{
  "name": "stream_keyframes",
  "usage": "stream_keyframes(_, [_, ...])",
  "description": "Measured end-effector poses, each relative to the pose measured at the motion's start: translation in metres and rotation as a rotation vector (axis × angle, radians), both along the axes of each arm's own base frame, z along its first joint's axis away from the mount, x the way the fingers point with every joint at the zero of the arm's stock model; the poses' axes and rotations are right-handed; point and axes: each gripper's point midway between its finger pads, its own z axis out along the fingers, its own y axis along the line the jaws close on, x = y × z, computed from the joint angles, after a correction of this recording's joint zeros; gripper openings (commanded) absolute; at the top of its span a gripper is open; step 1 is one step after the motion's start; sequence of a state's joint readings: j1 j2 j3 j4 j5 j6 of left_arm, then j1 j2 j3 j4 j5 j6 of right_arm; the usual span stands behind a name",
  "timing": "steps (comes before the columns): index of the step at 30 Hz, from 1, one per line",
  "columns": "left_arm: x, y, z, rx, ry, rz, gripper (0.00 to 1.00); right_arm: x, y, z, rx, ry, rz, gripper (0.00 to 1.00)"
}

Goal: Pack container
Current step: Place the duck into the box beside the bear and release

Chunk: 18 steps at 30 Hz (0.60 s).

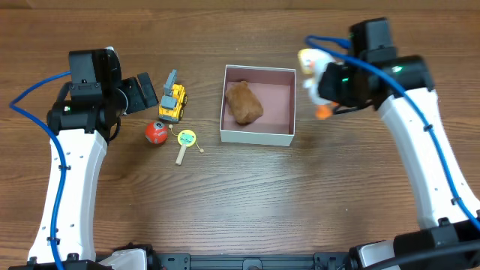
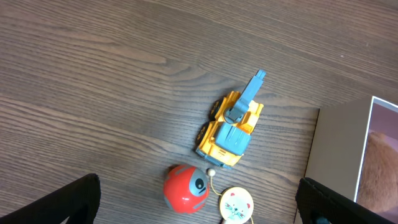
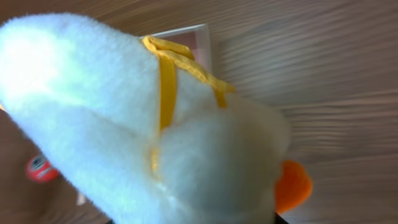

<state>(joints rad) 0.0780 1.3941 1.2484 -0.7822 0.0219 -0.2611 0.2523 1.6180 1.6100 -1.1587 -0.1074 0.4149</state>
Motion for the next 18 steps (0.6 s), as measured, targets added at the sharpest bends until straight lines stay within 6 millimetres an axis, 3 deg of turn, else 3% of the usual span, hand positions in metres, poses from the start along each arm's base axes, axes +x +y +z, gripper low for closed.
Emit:
stream_keyframes(3, [0.0, 0.0, 0.0, 0.0, 0.0, 0.0, 1.0, 0.002, 0.057, -0.006, 0.035, -0.051, 0.084, 0.04])
stream_keyframes(5, [0.0, 0.0, 0.0, 0.0, 0.0, 0.0, 1.0, 0.0, 0.078, -0.022, 0.027, -0.043, 0.088, 0.04])
stream_keyframes(7, [0.0, 0.0, 0.0, 0.0, 0.0, 0.0, 1.0, 0.005, 0.088, -0.043, 0.006, -0.034, 0.049, 0.04])
stream_keyframes(12, [0.0, 0.0, 0.0, 0.0, 0.0, 0.0, 1.0, 0.024, 0.085, -0.107, -0.047, 0.055, -0.094, 0.06])
stream_keyframes(13, [0.0, 0.0, 0.0, 0.0, 0.0, 0.0, 1.0, 0.025, 0.085, -0.115, -0.055, 0.066, -0.105, 0.15])
stream_keyframes(15, [0.0, 0.0, 0.0, 0.0, 0.0, 0.0, 1.0, 0.026, 0.083, -0.125, -0.07, 0.081, -0.127, 0.63])
stream_keyframes(16, [0.0, 0.0, 0.0, 0.0, 0.0, 0.0, 1.0, 0.027, 0.082, -0.126, -0.074, 0.079, -0.137, 0.76])
stream_keyframes(18, [0.0, 0.0, 0.0, 0.0, 0.0, 0.0, 1.0, 0.025, 0.079, -0.127, -0.088, 0.087, -0.145, 0.81])
